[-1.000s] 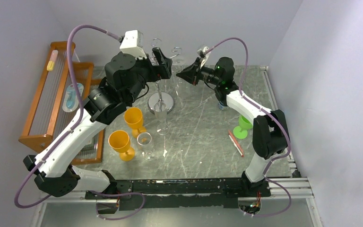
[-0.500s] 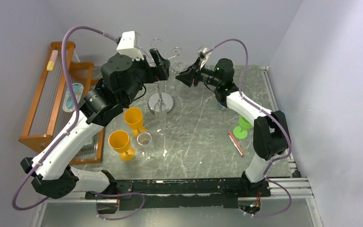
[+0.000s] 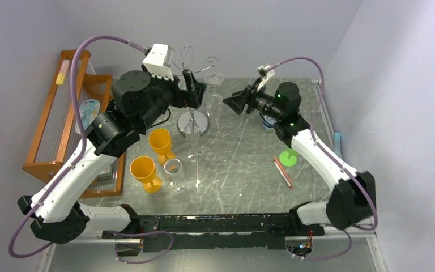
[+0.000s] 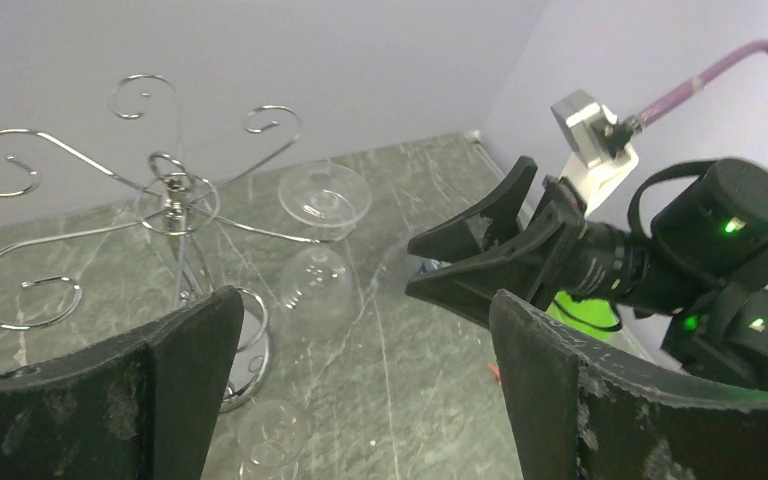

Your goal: Place the wine glass upside down on the wine glass rack

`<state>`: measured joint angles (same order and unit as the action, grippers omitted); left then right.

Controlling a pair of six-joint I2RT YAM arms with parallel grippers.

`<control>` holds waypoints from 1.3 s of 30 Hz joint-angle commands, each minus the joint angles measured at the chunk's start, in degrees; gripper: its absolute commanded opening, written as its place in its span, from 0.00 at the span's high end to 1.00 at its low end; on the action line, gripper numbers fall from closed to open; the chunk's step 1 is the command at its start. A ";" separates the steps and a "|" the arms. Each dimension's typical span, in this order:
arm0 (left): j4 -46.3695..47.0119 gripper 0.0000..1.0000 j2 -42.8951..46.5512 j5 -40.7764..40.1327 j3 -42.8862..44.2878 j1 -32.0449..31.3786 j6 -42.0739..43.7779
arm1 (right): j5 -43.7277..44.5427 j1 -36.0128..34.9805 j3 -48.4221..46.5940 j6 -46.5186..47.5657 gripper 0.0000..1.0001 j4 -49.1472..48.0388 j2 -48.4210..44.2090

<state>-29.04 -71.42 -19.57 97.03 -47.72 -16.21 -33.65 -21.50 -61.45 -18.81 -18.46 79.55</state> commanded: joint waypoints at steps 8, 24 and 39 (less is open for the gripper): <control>3.62 0.03 3.11 14.55 -8.33 0.14 2.73 | 30.12 -0.06 -3.13 -7.94 0.37 42.10 -16.89; 6.05 0.03 -0.20 20.01 -9.93 0.10 0.66 | 72.10 -0.02 -4.17 -23.91 0.37 76.41 -16.70; 7.05 0.03 -1.71 19.97 -9.13 0.12 -0.48 | 63.39 3.30 2.74 -13.20 0.62 57.86 -10.00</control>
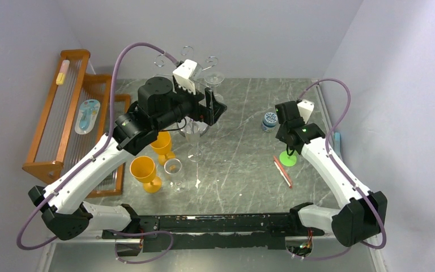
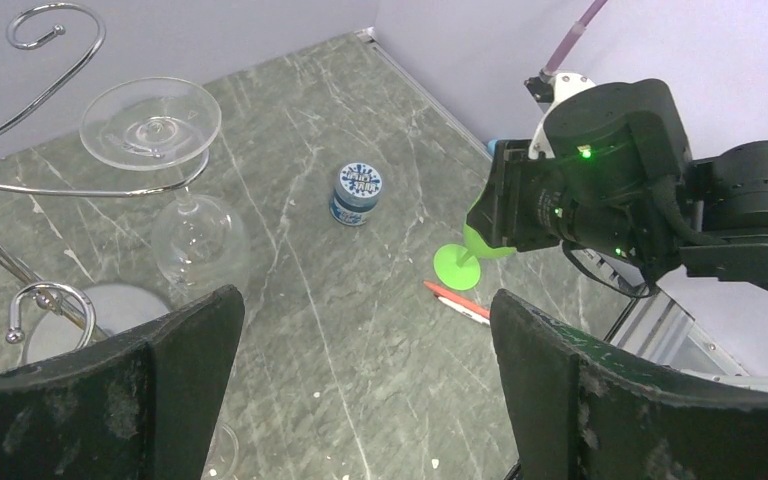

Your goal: Place the wine glass upside down on the wine glass rack

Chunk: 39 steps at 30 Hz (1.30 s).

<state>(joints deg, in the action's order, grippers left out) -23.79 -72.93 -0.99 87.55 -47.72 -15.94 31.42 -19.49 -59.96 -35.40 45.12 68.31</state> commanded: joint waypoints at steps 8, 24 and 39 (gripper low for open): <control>3.68 0.03 -0.55 2.06 -0.21 0.13 -2.81 | -3.95 2.12 2.73 4.22 0.98 -6.17 -0.10; 2.17 0.03 -5.41 -1.36 6.83 0.14 -10.72 | -1.18 2.10 -16.13 4.59 1.00 1.69 -8.20; 17.54 0.07 -2.54 -8.50 -0.46 0.34 -25.06 | -28.01 2.12 -12.35 -0.93 1.00 -43.14 -20.28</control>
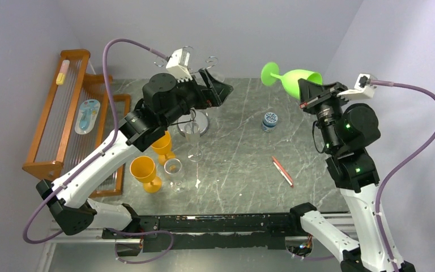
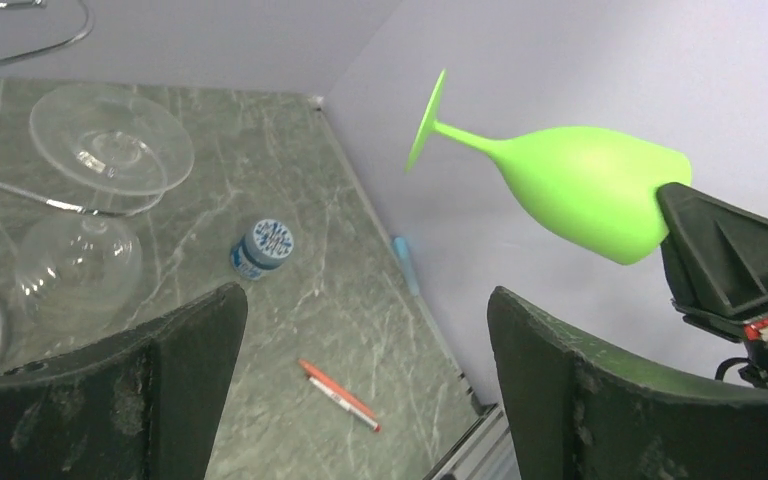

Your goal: Place the wine glass upside down on the wine glass rack

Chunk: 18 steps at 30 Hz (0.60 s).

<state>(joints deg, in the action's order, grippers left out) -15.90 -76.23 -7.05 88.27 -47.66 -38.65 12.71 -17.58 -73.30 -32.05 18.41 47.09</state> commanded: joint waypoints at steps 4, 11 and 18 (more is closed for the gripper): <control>11.65 0.06 -2.77 0.47 2.73 0.21 -1.72 | -16.36 0.21 1.46 -9.90 1.00 -23.24 1.25; 20.67 0.03 -4.56 4.97 0.36 0.22 -19.80 | -20.73 0.26 9.31 -16.66 1.00 -36.67 -0.31; 30.00 0.03 -4.62 -2.89 -4.38 0.22 -35.07 | -20.42 0.27 14.00 -20.79 1.00 -48.43 0.46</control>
<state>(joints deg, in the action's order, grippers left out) 6.81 -80.38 -5.54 84.42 -47.66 -63.79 -6.68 -17.58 -60.05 -49.74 -20.12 47.48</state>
